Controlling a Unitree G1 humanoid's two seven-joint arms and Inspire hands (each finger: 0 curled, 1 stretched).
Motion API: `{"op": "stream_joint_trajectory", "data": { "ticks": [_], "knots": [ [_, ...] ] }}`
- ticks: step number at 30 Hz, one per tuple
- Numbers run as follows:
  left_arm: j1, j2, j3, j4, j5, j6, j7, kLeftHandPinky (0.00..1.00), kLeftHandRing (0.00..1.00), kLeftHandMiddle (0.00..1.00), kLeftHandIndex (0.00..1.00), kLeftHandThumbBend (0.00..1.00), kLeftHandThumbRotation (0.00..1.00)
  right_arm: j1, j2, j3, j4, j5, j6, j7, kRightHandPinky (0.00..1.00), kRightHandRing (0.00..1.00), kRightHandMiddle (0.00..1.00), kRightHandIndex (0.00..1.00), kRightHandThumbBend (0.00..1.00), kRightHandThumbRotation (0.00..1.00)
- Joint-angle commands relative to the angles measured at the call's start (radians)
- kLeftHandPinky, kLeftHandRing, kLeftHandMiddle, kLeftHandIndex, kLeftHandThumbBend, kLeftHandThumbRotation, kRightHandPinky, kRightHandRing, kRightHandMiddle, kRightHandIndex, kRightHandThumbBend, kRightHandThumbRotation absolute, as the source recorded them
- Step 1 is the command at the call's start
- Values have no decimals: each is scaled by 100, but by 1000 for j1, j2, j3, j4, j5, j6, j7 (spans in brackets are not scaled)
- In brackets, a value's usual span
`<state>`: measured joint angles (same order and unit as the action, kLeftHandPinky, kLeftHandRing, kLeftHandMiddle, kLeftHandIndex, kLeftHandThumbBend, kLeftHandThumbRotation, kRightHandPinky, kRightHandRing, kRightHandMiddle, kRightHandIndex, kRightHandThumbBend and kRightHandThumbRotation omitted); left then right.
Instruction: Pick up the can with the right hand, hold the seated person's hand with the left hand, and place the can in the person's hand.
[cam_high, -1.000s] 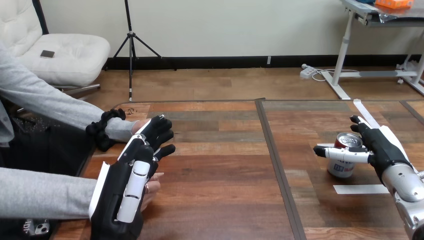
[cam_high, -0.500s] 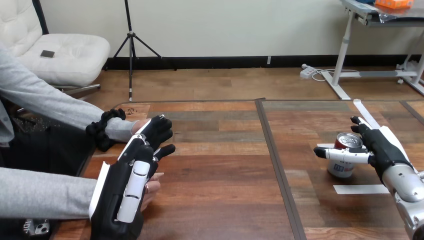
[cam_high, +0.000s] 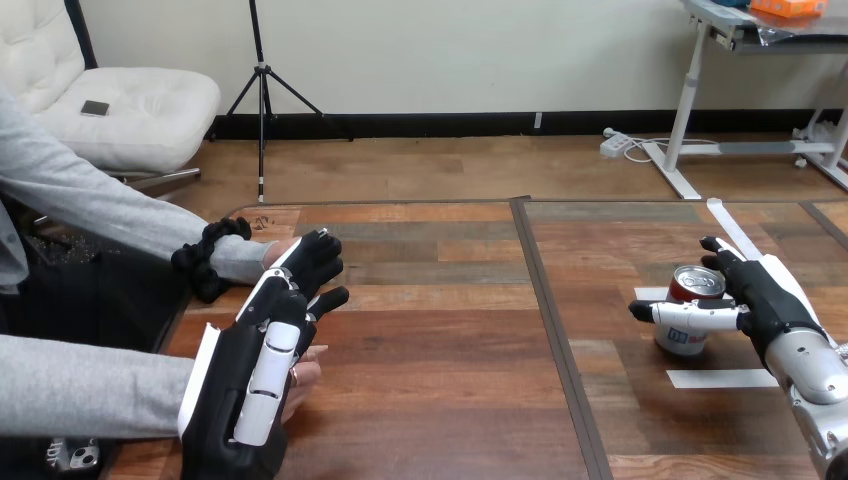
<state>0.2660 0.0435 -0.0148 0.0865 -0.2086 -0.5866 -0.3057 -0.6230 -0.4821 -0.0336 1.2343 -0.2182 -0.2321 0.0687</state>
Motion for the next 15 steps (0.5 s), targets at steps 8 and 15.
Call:
{"op": "stream_joint_trajectory", "data": {
  "ticks": [8,15],
  "knots": [
    [-43,2,11,-14,-19,-17,-7,85,90,88,86,58,87,-67,-32,9,-10,-5,-14,-17,71,89,93,95,100,18],
    [-42,3,11,-17,-15,-16,-4,85,90,89,86,59,87,-67,-32,19,-12,-25,-11,-32,72,91,94,93,100,17]
  ]
}}
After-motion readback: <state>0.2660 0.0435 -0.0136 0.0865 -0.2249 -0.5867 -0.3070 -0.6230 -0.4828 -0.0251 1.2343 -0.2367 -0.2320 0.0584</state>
